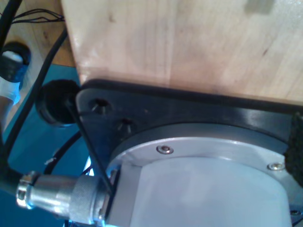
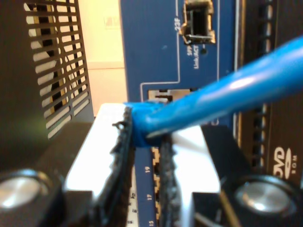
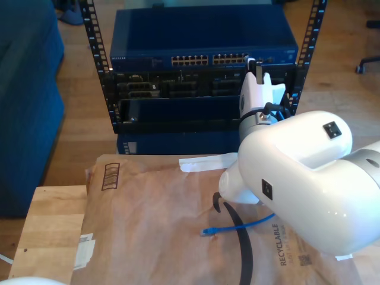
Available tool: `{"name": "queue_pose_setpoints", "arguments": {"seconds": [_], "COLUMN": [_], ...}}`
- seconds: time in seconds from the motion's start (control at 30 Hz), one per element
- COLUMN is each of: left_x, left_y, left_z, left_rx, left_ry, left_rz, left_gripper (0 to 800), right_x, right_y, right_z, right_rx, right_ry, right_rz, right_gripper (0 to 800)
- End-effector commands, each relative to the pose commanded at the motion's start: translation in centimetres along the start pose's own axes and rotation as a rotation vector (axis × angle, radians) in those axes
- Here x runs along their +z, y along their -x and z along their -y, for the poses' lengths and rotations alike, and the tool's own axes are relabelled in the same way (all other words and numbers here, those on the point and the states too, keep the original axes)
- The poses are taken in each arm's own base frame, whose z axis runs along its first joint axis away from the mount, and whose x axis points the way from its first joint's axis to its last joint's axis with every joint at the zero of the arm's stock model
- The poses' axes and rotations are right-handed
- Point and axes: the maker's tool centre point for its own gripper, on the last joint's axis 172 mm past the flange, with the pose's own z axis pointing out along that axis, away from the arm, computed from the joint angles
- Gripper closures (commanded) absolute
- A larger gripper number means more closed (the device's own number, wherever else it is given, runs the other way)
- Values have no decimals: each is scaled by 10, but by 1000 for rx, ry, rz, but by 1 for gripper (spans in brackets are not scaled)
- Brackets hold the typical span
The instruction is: Grab the cable and plug it in
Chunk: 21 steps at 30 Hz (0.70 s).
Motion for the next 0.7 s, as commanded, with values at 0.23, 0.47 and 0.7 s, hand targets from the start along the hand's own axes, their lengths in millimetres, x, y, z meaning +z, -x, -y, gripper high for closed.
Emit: {"name": "queue_pose_setpoints", "arguments": {"seconds": [0.23,0.47,0.7], "left_x": [0,0,0], "left_y": [0,0,0], "left_z": [0,0,0], "left_rx": [0,0,0], "left_ry": [0,0,0], "left_rz": [2,2,2], "left_gripper": [1,0,0], "right_x": [2,1,2], "right_y": [0,2,0], "right_z": [2,0,-1], "right_rx": [-7,-11,-12], "right_ry": [-5,-2,-1], "right_rz": [11,20,17], "right_gripper": [800,800,800]}}
